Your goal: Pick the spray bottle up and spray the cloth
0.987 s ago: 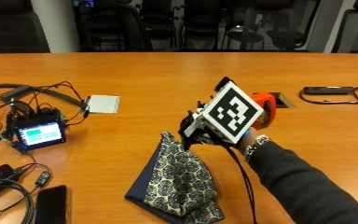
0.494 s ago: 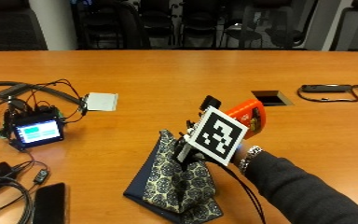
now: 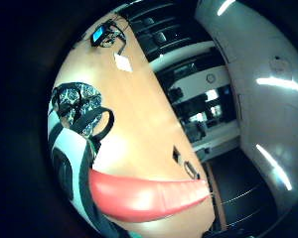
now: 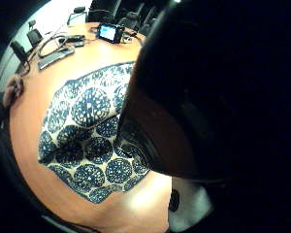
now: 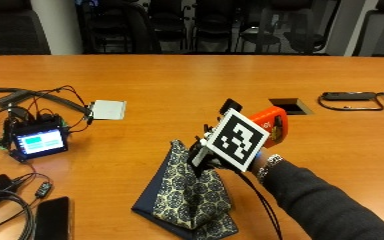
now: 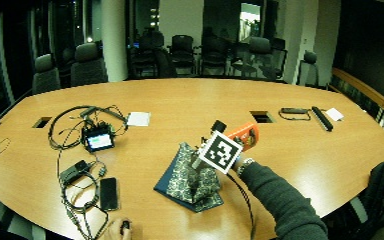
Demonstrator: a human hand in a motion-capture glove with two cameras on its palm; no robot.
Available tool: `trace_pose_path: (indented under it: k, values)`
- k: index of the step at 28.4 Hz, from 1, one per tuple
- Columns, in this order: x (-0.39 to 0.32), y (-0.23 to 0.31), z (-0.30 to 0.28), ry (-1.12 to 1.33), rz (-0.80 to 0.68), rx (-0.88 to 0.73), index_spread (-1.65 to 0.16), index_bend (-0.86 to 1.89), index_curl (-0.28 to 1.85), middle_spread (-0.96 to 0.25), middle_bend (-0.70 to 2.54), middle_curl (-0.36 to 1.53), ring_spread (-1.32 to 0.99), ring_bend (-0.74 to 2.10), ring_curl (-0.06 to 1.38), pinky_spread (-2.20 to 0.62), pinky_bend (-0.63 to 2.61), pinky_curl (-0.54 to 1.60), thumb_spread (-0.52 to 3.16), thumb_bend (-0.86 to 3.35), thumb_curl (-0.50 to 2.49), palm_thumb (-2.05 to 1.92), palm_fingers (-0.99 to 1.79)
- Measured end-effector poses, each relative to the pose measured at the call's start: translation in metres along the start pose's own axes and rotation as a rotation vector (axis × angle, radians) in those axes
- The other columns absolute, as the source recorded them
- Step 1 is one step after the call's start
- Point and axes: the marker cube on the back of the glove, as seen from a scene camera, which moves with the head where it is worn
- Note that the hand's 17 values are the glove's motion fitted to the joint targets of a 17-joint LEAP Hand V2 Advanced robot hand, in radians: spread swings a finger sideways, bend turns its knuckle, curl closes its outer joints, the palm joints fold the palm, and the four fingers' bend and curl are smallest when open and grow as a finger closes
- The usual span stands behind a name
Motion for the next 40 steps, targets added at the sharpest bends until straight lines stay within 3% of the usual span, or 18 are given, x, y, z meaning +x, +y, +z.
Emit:
trace_pose_path:
  k: [17,28,40]
  values:
    - [0.038,-0.050,-0.059,-0.306,0.388,0.202,-0.26,0.29,0.57,-0.22,0.54,0.52,-0.22,0.69,0.46,-0.34,0.53,0.43,0.48,-0.03,0.76,0.90,1.39]
    - [0.055,-0.097,-0.085,-0.839,0.711,0.337,-0.26,0.28,0.57,-0.22,0.54,0.52,-0.21,0.69,0.46,-0.33,0.53,0.44,0.49,-0.03,0.77,0.90,1.39]
    - [0.029,-0.136,-0.072,-1.213,0.835,0.390,-0.26,0.27,0.57,-0.22,0.54,0.52,-0.20,0.69,0.46,-0.32,0.53,0.44,0.52,-0.03,0.76,0.91,1.38]
